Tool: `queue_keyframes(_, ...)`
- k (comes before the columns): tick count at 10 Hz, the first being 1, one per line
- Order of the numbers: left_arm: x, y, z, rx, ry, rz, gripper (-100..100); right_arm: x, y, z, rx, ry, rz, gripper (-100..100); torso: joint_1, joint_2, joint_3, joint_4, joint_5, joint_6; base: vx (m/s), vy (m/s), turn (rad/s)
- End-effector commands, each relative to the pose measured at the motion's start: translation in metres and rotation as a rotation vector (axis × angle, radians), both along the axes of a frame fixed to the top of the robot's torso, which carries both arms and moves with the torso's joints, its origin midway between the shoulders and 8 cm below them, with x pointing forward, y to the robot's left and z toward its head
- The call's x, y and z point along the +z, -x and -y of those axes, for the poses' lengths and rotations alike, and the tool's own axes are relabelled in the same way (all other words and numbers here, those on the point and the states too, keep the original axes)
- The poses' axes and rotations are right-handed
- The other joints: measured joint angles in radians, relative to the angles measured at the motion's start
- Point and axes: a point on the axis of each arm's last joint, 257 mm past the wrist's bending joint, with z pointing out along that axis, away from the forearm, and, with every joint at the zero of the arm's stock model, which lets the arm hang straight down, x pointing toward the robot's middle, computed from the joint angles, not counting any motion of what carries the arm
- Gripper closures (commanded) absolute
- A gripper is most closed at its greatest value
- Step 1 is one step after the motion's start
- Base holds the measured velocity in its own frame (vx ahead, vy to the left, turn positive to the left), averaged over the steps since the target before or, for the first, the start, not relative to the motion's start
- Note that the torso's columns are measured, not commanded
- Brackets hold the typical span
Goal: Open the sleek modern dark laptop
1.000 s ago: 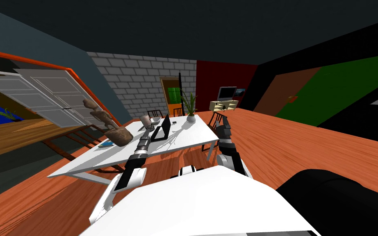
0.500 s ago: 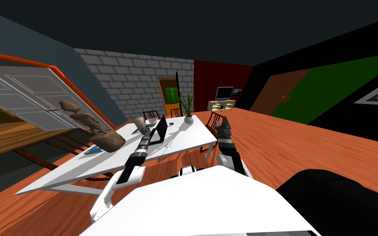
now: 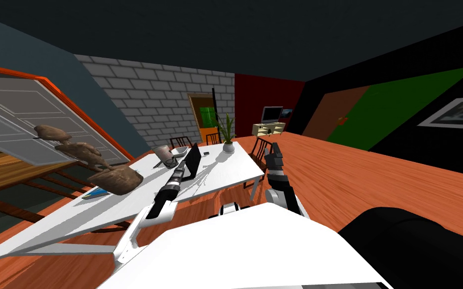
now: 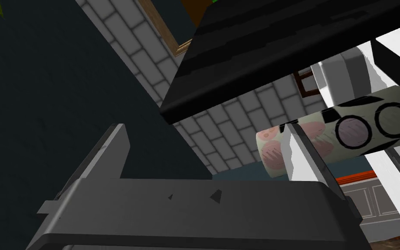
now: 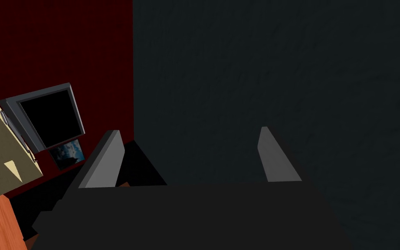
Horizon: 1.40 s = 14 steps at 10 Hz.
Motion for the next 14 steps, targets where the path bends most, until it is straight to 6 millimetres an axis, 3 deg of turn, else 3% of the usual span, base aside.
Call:
queue_keyframes(1, -0.005, -0.001, -0.003, 0.010, -0.011, -0.021, -100, 0.000, 0.000, 0.000, 0.000, 0.000, 0.000, 0, 0.000, 0.000, 0.000, 0.000, 0.000, 0.000, 0.026, -0.022, -0.012)
queue_keyframes(3, -0.002, -0.001, -0.004, 0.014, -0.013, -0.024, -100, 0.000, 0.000, 0.000, 0.000, 0.000, 0.000, 0, 0.002, -0.002, -0.001, 0.000, 0.001, 0.000, 0.082, 0.000, -0.026)
queue_keyframes(4, -0.001, -0.001, -0.004, 0.015, -0.013, -0.025, 100, 0.000, 0.000, 0.000, 0.000, 0.000, 0.000, 0, 0.001, 0.000, 0.000, 0.000, 0.001, 0.000, 0.008, 0.001, 0.008)
queue_keyframes(7, -0.004, -0.006, 0.004, 0.006, 0.142, -0.011, 100, 0.000, 0.000, 0.000, 0.000, 0.000, 0.000, 0, 0.008, 0.002, 0.002, -0.001, 0.007, 0.002, -0.012, 0.107, 0.032)
queue_keyframes(10, -0.005, -0.012, 0.014, -0.006, 0.298, 0.005, 100, 0.000, 0.000, 0.000, 0.000, 0.000, 0.000, 0, -0.001, -0.003, -0.002, -0.003, 0.002, 0.001, -0.021, 0.112, 0.026)
queue_keyframes(13, -0.005, -0.014, 0.017, -0.009, 0.344, 0.012, 100, 0.000, 0.000, 0.000, 0.000, 0.000, 0.000, 0, 0.000, 0.000, 0.000, 0.000, 0.001, 0.001, -0.026, 0.104, 0.016)
queue_keyframes(14, -0.016, -0.016, 0.021, -0.013, 0.433, 0.014, 100, 0.000, 0.000, 0.000, 0.000, 0.000, 0.000, 0, -0.004, 0.000, 0.000, 0.001, -0.001, 0.001, -0.002, 0.068, 0.016)
